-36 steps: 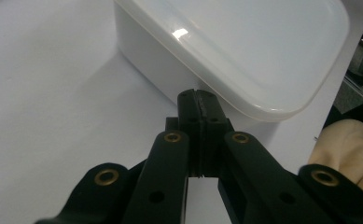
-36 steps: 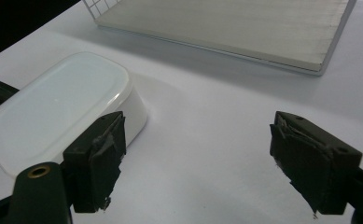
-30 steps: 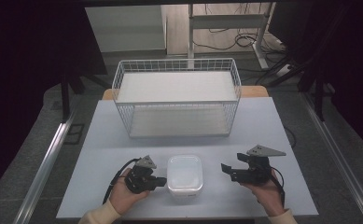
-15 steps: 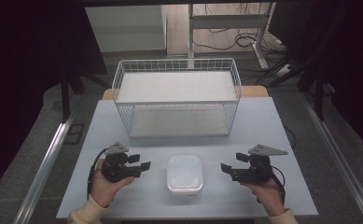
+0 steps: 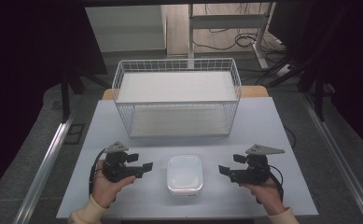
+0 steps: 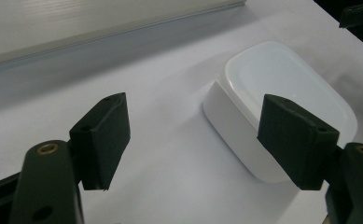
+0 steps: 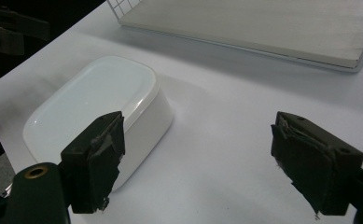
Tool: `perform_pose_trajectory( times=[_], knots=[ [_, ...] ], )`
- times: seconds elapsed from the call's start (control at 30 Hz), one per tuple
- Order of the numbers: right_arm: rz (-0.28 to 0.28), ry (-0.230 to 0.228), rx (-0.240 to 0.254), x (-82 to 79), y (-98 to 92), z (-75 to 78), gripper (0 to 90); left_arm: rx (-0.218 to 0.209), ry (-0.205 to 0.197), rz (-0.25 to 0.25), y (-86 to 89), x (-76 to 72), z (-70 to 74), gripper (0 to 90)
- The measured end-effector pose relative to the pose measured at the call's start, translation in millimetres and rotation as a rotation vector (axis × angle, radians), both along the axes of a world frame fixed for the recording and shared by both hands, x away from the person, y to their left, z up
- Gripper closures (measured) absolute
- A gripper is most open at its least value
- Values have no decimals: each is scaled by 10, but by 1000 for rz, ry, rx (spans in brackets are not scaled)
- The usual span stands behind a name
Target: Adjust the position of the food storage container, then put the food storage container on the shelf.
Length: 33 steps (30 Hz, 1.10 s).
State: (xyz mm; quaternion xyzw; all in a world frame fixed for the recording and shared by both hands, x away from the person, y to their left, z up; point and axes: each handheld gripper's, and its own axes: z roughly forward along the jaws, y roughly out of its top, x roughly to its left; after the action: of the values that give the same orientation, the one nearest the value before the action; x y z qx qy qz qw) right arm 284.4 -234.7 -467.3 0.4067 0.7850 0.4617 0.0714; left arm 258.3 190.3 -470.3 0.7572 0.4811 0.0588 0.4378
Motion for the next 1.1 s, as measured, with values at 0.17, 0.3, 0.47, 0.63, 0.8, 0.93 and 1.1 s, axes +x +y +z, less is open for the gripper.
perform_pose_trajectory(
  times=[0.17,0.3,0.47,0.63,0.8,0.93,1.1],
  knots=[
    [-6,-10,-1,16,9,15,154,-12,0,5,16,-11,14,248],
    [31,-26,5,32,33,46,154,-35,10,2,12,14,36,250],
    [96,-6,-2,149,184,164,154,-67,16,7,-27,92,124,251],
    [68,48,24,212,218,236,213,-86,46,-11,-50,117,95,273],
    [47,84,41,245,281,195,223,-109,80,-8,-57,155,67,281],
    [54,115,52,281,450,206,219,-167,137,6,-147,263,67,288],
    [61,128,82,269,569,174,221,-167,149,1,-175,245,32,290]
  ],
)
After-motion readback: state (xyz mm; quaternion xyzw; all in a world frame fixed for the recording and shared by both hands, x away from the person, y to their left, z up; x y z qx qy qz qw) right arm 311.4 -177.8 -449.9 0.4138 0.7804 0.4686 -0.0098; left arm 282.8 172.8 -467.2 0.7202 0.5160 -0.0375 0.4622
